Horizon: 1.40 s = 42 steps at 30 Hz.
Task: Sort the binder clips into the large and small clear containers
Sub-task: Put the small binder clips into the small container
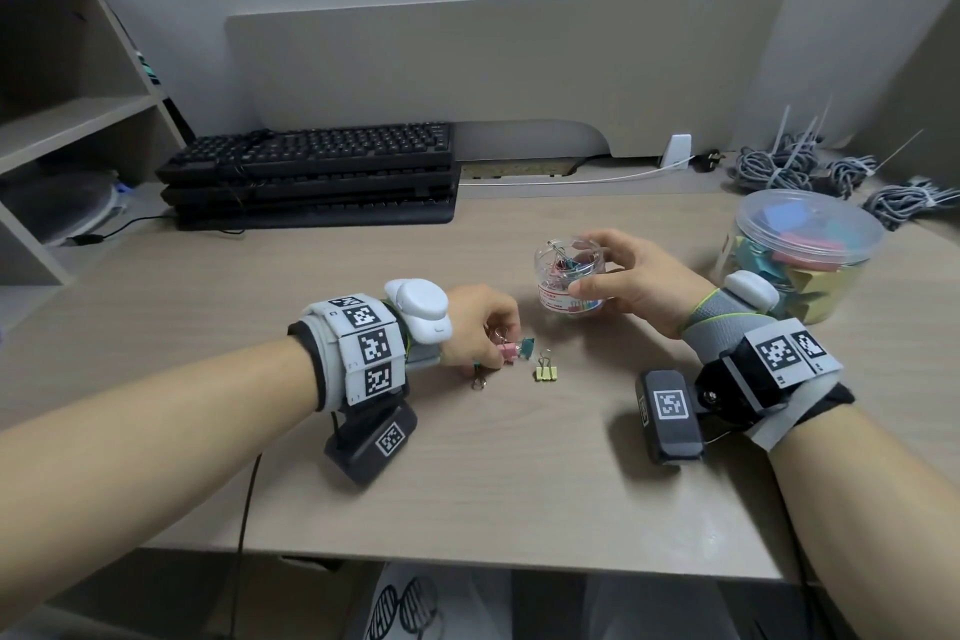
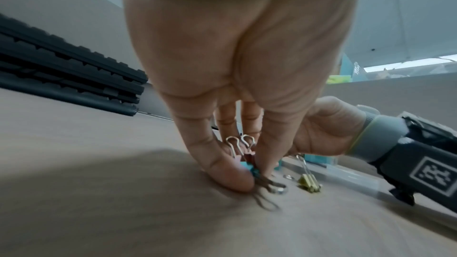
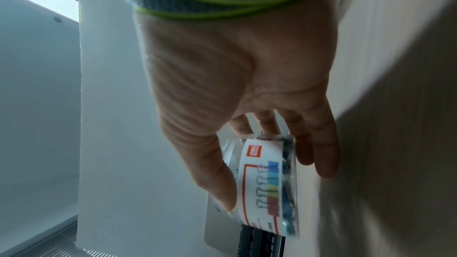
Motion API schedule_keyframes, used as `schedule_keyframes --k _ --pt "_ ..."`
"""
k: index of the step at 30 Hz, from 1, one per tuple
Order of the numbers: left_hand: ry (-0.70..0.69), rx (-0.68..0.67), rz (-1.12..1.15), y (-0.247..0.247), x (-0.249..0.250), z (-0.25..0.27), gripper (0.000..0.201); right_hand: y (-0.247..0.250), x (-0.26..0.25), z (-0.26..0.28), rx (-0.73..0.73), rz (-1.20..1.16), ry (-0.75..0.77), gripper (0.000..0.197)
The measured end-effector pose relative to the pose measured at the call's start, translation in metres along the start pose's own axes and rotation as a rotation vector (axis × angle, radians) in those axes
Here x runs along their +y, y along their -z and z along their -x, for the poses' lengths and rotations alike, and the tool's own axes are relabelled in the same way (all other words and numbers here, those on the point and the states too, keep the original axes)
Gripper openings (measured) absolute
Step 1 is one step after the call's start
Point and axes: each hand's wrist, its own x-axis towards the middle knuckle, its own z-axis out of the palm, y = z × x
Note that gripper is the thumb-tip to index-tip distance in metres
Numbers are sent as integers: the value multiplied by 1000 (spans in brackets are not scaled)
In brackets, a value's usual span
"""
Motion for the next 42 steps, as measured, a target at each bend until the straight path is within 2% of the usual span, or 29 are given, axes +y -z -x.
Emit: schedule_keyframes --k 7,13,20,27,31,37,40,42 --pt "1 105 282 27 0 -4 19 -2 -1 2 7 -28 -25 49" --pt "-73 218 384 67 21 -5 18 -3 3 0 -4 -31 -23 49" --pt "-123 266 260 71 49 -25 18 -6 3 1 -31 -57 -13 58" --pt "-157 255 -6 53 59 -41 22 -4 3 0 -25 -42 26 53" --pt "-172 245 -84 51 57 -41 28 -3 4 -2 -17 -23 45 51" --pt "-160 272 56 53 53 -43 34 -3 3 -2 -7 -13 53 61" --pt "-187 334 86 49 52 -43 25 -4 1 -1 -16 -28 58 55" --pt "-206 317 94 48 53 -42 15 -4 0 0 -22 -34 63 50"
